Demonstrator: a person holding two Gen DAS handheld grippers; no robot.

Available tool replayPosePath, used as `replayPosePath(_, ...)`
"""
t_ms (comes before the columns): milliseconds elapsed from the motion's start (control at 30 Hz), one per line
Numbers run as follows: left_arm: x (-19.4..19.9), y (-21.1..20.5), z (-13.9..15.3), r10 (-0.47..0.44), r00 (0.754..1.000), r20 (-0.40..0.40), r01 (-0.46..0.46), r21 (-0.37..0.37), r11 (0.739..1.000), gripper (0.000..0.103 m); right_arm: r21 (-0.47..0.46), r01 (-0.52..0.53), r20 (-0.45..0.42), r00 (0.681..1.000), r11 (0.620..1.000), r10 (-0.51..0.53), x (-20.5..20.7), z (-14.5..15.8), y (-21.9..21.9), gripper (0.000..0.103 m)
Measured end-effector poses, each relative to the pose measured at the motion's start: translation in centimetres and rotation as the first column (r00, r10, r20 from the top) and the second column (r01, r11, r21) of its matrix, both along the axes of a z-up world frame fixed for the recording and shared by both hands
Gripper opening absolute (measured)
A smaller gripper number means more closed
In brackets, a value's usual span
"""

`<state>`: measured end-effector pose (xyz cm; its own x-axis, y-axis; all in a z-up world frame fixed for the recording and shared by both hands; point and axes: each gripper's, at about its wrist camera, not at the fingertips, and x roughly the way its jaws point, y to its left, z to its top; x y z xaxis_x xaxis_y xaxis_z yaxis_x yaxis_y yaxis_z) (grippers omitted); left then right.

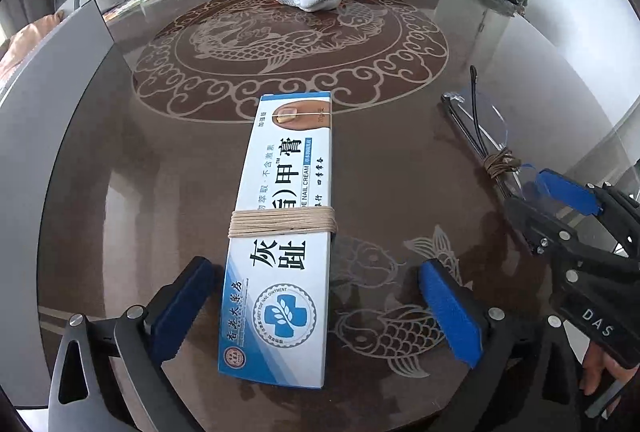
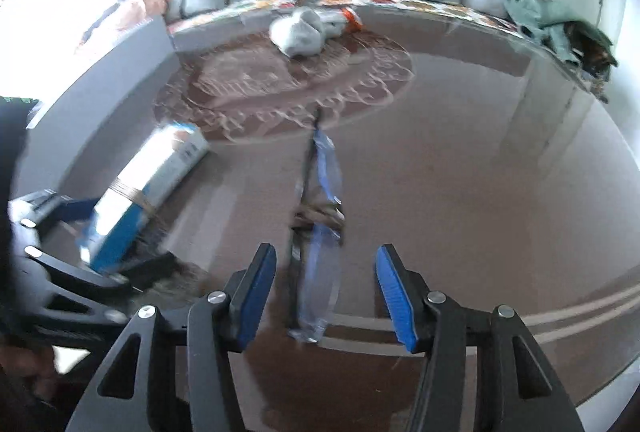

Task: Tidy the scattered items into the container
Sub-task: 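Lift the ointment box with the left tool while the right tool lifts the eyeglasses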

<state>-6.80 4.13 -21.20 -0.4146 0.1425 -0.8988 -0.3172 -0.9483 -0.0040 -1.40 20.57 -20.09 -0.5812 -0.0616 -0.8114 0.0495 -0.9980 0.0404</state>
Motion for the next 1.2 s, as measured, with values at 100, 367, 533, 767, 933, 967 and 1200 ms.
replayPosePath(100,0.08,-0.05,-0.08,0.011,1.000,-0.003,-0.011,0.000,1.000,0.103,0.038,0.002,-0.015,1.000,0.999,-0.002,0.33,0.04,-0.15,0.054)
replayPosePath(367,0.15,0.17,-0.50,0.077,0.997,-0.008,-0.077,0.000,0.997,0.103,0.046,0.000,-0.023,1.000,0.999,0.002,0.56,-0.17,-0.12,0.064)
replayPosePath(533,0.47,0.11,-0.56,0.105,0.994,-0.013,-0.105,0.001,0.994,0.103,0.048,-0.004,-0.022,1.000,0.999,0.005,0.37,-0.37,-0.21,0.065)
replayPosePath(767,0.59,-0.02,-0.60,0.100,0.995,-0.019,-0.100,0.005,0.995,0.103,0.046,-0.005,-0.025,1.000,0.999,0.006,0.30,-0.43,-0.26,0.065)
replayPosePath(933,0.53,0.03,-0.55,0.100,0.995,-0.022,-0.100,0.005,0.995,0.103,0.045,-0.009,-0.029,1.000,0.999,0.010,0.37,-0.45,-0.26,0.065)
replayPosePath(967,0.51,0.05,-0.55,0.100,0.995,-0.023,-0.100,0.005,0.995,0.103,0.046,-0.009,-0.030,0.999,0.999,0.011,0.37,-0.46,-0.27,0.065)
replayPosePath(1200,0.39,0.18,-0.59,0.096,0.995,-0.029,-0.096,0.007,0.995,0.103,0.043,-0.011,-0.041,0.999,0.999,0.012,0.40,-0.55,-0.23,0.065)
